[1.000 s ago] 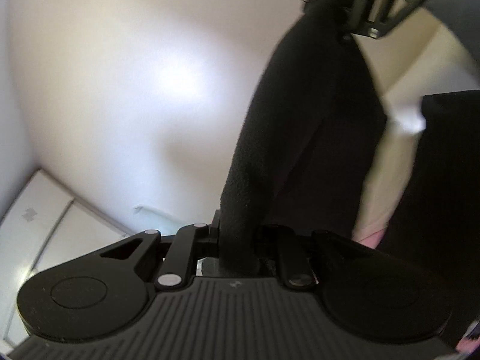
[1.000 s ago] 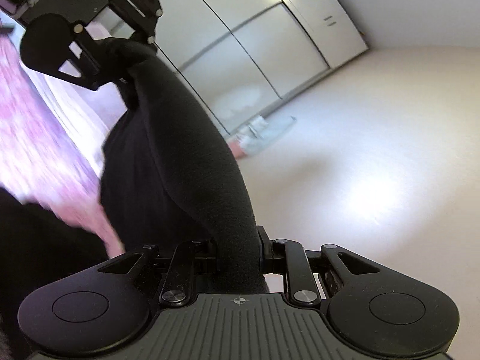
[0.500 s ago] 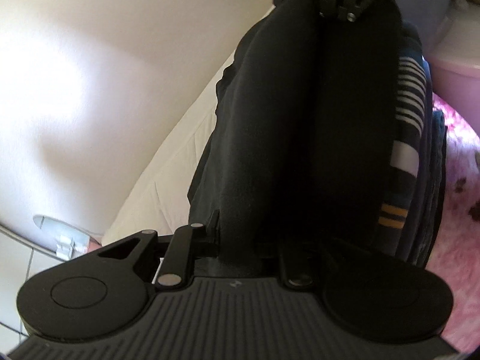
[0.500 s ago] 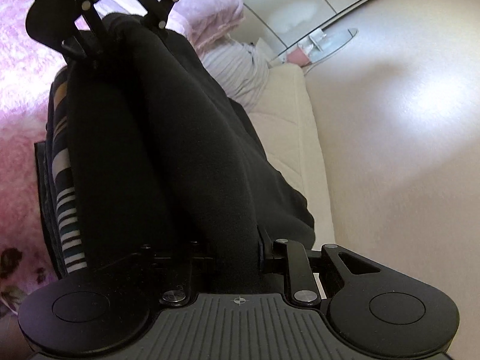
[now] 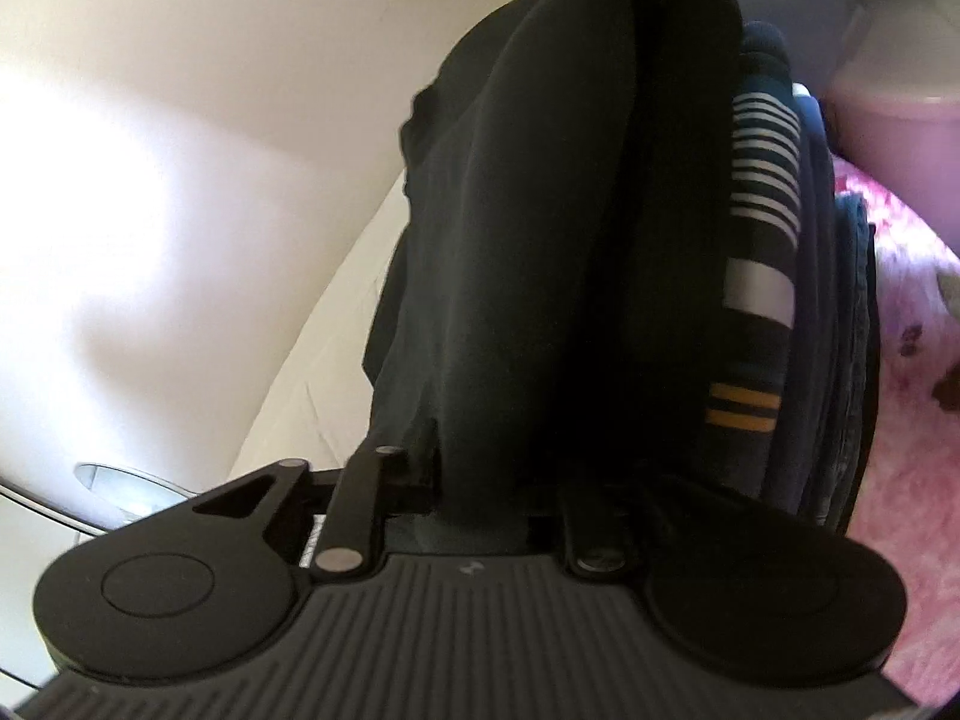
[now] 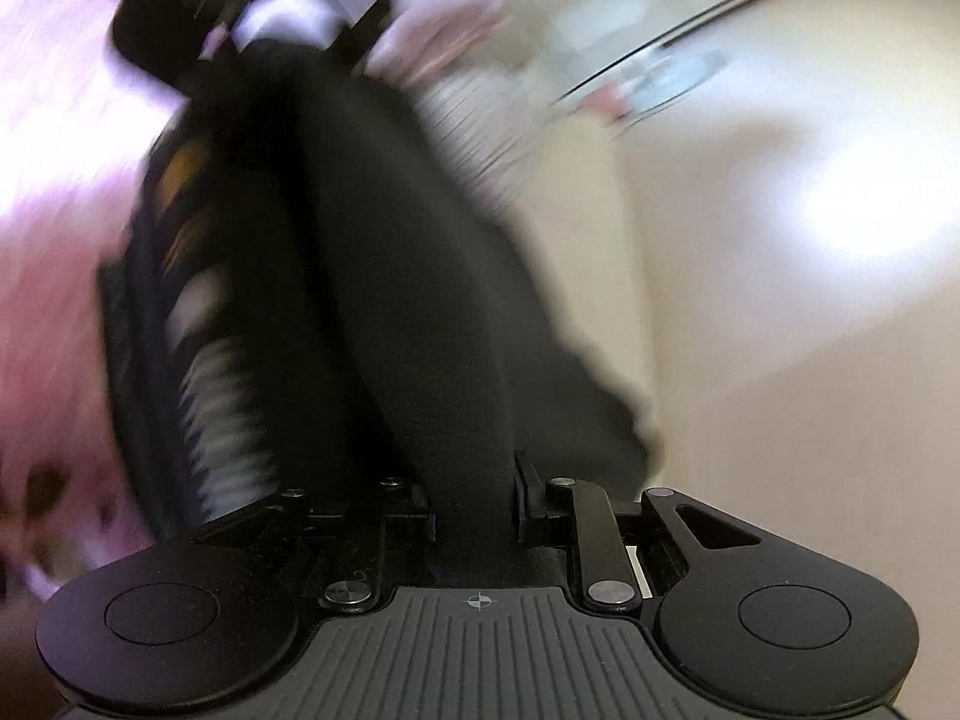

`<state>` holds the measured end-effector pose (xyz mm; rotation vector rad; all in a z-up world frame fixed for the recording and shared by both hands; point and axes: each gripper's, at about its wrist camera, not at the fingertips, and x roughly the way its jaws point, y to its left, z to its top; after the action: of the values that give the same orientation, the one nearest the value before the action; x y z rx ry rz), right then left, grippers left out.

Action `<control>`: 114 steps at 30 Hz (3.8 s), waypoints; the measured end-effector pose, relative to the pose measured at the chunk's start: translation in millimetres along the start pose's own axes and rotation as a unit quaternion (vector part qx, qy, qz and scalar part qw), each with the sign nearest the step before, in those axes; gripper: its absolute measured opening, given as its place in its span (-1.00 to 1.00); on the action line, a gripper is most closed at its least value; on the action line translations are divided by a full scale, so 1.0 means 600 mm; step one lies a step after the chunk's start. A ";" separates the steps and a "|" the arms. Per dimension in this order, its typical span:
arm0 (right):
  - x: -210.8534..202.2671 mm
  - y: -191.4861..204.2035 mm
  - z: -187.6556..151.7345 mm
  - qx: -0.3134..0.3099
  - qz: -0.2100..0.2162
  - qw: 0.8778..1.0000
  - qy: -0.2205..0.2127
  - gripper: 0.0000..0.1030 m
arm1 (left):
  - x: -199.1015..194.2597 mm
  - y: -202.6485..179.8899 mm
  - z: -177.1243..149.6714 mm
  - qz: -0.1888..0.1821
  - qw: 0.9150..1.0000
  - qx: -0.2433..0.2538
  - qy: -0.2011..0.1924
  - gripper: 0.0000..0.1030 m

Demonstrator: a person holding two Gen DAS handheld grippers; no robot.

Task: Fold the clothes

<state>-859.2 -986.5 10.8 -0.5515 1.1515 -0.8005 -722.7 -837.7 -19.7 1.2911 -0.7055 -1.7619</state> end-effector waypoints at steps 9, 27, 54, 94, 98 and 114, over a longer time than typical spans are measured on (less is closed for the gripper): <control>-0.073 0.002 -0.064 0.045 -0.012 0.999 0.007 -0.47 | 0.017 0.027 0.022 0.014 1.000 -0.023 0.010 -0.66; -0.157 0.005 -0.085 0.124 0.023 0.992 0.024 -0.54 | 0.071 -0.017 0.049 0.028 0.998 -0.055 0.020 -0.78; -0.110 -0.084 -0.032 0.421 0.149 0.894 -0.026 -0.26 | 0.140 0.073 0.102 -0.005 0.988 -0.156 0.015 -0.63; -0.106 -0.070 -0.111 0.497 0.160 0.851 -0.059 -0.25 | 0.136 0.190 -0.003 -0.085 0.899 -0.428 0.039 -0.72; -0.110 -0.074 -0.107 0.498 0.157 0.851 -0.056 -0.25 | 0.124 0.195 0.002 -0.083 0.902 -0.422 0.040 -0.72; -0.131 -0.093 -0.101 0.517 0.120 0.845 -0.059 -0.24 | 0.097 0.202 0.014 -0.057 0.912 -0.405 0.026 -0.71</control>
<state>-946.5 -957.2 78.3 0.4405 0.5125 -1.0113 -704.1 -949.7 53.2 0.7957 0.1604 -1.8038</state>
